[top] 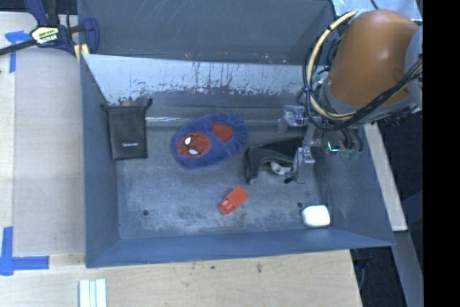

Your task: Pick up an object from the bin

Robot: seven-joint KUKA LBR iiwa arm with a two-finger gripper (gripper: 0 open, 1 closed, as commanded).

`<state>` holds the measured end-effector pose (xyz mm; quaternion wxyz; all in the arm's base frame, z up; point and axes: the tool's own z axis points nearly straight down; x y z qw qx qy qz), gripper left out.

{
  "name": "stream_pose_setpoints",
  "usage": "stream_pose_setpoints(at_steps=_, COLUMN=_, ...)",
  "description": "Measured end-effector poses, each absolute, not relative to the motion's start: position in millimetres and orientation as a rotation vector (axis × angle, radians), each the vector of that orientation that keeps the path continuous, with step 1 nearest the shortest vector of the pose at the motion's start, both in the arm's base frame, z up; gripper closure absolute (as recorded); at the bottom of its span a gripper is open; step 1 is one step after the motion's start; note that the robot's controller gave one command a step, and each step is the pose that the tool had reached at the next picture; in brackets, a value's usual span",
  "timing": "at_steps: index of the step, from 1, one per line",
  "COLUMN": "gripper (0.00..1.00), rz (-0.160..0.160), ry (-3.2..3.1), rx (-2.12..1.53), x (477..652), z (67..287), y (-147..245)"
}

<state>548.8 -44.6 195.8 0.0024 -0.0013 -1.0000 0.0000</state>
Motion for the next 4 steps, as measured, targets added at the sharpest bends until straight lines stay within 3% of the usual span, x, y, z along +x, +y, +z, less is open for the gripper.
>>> stream_pose_setpoints(at_steps=1, gripper=0.00, rz=-0.007, ry=-3.112, rx=-0.088, x=593.9, z=72.7, y=-104.8)
stream_pose_setpoints(at_steps=2, gripper=1.00, rz=0.001, ry=-3.121, rx=-0.082, x=595.0, z=76.4, y=-105.7)
stream_pose_setpoints(at_steps=3, gripper=1.00, rz=0.002, ry=-3.144, rx=-0.073, x=578.4, z=195.5, y=-93.4)
stream_pose_setpoints(at_steps=4, gripper=1.00, rz=-0.004, ry=-3.141, rx=-0.151, x=570.8, z=256.8, y=-20.5)
